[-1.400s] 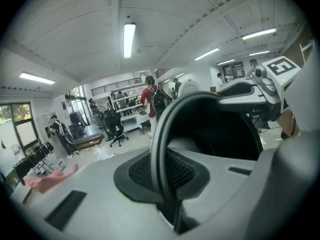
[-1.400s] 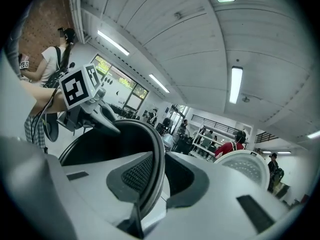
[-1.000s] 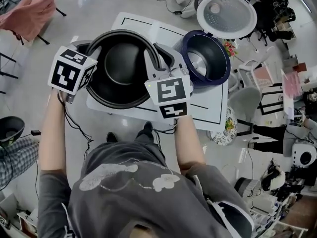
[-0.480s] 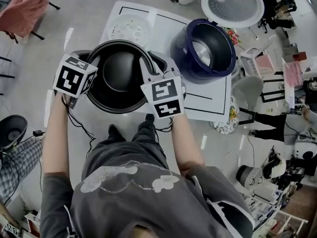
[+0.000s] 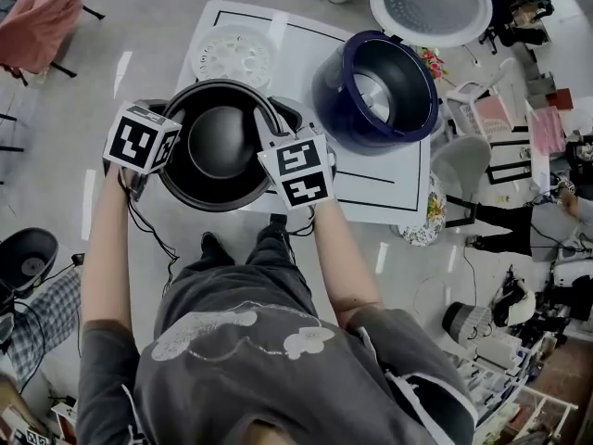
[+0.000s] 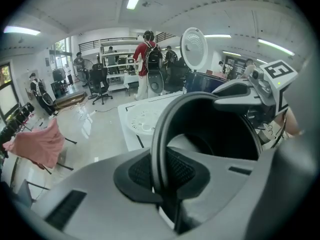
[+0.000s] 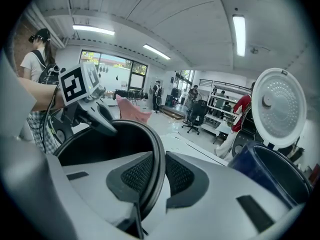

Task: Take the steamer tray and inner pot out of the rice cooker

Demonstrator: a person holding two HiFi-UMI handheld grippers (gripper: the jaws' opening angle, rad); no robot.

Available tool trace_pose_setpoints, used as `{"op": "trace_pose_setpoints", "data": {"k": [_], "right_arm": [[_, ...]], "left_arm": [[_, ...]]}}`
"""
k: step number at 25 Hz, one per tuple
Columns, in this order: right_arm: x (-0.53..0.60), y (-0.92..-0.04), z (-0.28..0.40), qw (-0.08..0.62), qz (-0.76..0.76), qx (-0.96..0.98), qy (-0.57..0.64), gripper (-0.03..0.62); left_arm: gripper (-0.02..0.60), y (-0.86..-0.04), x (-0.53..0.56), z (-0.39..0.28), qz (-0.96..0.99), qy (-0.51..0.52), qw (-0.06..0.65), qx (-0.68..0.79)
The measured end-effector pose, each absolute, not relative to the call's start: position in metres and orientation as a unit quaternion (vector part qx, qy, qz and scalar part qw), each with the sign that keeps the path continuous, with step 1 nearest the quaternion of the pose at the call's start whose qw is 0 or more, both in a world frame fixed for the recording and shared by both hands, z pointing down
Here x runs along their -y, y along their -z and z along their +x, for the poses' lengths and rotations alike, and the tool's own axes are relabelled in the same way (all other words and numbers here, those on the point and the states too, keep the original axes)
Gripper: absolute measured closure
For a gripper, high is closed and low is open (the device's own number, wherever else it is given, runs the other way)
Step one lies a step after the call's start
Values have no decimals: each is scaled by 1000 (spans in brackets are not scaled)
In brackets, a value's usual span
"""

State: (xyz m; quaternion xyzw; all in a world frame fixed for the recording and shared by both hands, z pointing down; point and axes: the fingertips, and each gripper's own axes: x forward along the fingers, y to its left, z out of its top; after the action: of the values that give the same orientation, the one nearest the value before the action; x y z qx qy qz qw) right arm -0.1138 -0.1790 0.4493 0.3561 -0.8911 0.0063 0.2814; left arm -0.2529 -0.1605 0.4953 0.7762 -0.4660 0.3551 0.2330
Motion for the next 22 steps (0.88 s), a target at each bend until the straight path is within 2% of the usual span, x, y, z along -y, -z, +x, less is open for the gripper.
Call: {"op": "trace_pose_setpoints", "data": {"k": [9,15,22], "right_arm": [[199,-472,-111,318,352,881,-5,490],[201,-487,-108,314,347,883,-32,490],[205,-493,-105,322,352,878,-33,479]], "left_arm": [[541,-506,181,-247,782,-360,232,452],[534,-516,181,-245,784,-366,241,441],[497,-510,186,-245,786,-364,212,453]]}}
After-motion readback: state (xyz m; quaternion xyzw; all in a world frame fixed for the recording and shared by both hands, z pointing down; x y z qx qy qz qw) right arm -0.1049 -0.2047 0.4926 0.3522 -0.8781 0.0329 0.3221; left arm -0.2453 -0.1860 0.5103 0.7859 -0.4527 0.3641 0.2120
